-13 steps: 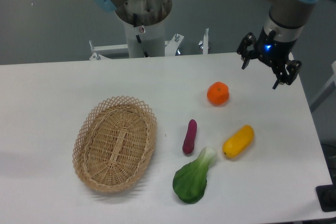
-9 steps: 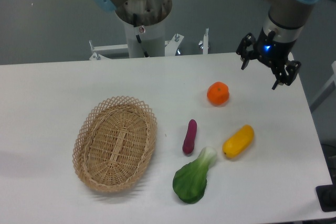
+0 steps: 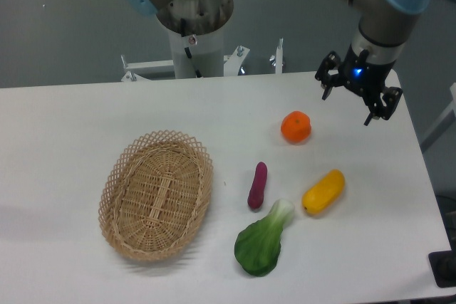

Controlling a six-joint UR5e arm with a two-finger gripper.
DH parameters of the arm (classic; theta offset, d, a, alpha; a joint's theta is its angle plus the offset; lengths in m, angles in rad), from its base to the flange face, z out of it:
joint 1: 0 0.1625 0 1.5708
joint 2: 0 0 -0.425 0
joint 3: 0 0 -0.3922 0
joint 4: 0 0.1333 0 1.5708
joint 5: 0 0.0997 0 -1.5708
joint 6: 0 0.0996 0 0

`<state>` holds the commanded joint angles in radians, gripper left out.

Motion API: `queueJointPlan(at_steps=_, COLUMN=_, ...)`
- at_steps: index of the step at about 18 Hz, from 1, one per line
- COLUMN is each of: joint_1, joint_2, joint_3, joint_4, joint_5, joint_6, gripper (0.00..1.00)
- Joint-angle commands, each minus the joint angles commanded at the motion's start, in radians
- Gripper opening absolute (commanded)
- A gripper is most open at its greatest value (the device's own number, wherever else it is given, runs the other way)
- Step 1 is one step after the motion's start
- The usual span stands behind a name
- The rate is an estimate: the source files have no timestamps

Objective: Pick up the sweet potato from the table
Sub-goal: 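Move the open gripper over the purple sweet potato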

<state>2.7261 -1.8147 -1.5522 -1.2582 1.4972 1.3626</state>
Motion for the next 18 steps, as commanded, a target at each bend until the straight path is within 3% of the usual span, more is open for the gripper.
queueJointPlan(at_steps=6, joint_1=-0.100, joint_2=-0.035, joint_3=-0.130, joint_4=0.224, joint_5=0.011, joint_6=-0.267, gripper=1.00)
queueJointPlan(at_steps=14, joint_1=-0.201, joint_2=-0.098, joint_3=-0.242, joint_4=0.312, joint_5=0.028, joint_6=-0.378, gripper=1.00)
queueJointPlan(at_steps=18, joint_1=-0.239, joint_2=-0.143, joint_3=-0.292, joint_4=0.446, joint_5=0.078, joint_6=-0.379, gripper=1.00)
